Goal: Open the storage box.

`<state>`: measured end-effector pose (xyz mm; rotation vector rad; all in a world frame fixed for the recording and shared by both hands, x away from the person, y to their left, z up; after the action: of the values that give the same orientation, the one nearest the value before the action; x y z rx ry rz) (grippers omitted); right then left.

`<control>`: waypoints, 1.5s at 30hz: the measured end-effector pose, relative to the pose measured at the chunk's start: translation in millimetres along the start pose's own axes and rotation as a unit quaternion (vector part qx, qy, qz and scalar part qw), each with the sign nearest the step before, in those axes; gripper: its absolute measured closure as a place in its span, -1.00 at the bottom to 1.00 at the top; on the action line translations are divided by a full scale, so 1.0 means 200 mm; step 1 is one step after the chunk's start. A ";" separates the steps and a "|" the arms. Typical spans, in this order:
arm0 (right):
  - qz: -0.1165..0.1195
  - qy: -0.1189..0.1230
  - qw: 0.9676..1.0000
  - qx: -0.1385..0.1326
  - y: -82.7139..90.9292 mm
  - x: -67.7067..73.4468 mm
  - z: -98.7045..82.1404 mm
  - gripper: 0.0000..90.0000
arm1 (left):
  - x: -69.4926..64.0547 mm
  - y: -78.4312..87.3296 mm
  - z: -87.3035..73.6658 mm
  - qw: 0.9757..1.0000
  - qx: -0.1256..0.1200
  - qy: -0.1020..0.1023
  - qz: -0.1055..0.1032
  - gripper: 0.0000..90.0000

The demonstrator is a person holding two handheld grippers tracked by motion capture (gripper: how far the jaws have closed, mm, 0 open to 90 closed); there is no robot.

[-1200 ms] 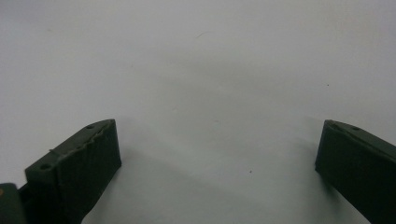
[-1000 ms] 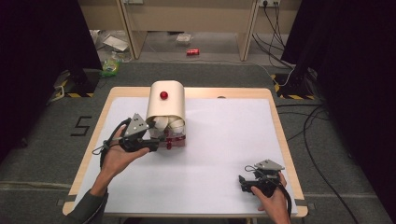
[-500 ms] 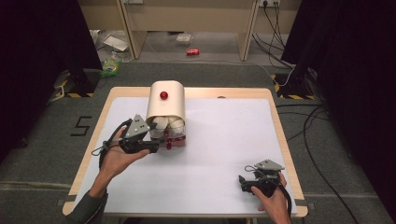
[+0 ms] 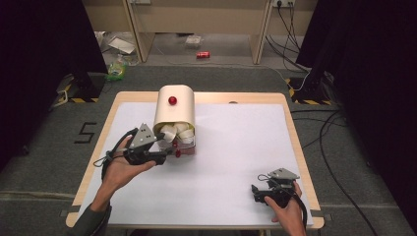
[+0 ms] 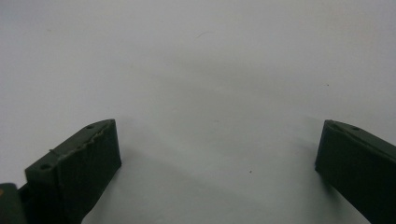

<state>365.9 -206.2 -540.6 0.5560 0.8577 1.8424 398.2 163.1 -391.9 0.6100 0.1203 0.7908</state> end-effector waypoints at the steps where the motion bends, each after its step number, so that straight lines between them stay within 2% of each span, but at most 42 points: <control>1: 0.000 0.000 1.000 0.000 0.00 0.00 0.00 -0.99 | 0.00 0.00 0.00 1.000 0.000 0.000 -0.001 -0.05; 6: 0.000 0.000 1.000 0.000 0.00 0.00 0.00 -0.99 | -0.03 0.02 -0.02 1.000 0.006 -0.006 -0.006 -0.04; 22: 0.000 0.000 1.000 0.000 0.00 0.00 0.00 -0.99 | -0.06 0.05 -0.04 1.000 0.004 -0.012 -0.009 0.00; 45: 0.000 -0.001 1.000 0.001 0.00 0.00 0.00 -0.99 | -0.12 0.09 -0.07 1.000 0.006 -0.010 -0.022 0.00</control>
<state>365.8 -206.1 -540.7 0.5590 0.8574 1.8414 366.3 163.3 -397.6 0.6251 0.1207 0.7415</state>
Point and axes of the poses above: each handheld gripper's, and its own axes: y roughly backward along the jaws, z roughly out of its top, x roughly to its left, the point moved 6 cm from there along -y, roughly forward along the jaws, and after that the axes turned 4 degrees about x, right-handed, at the moved point
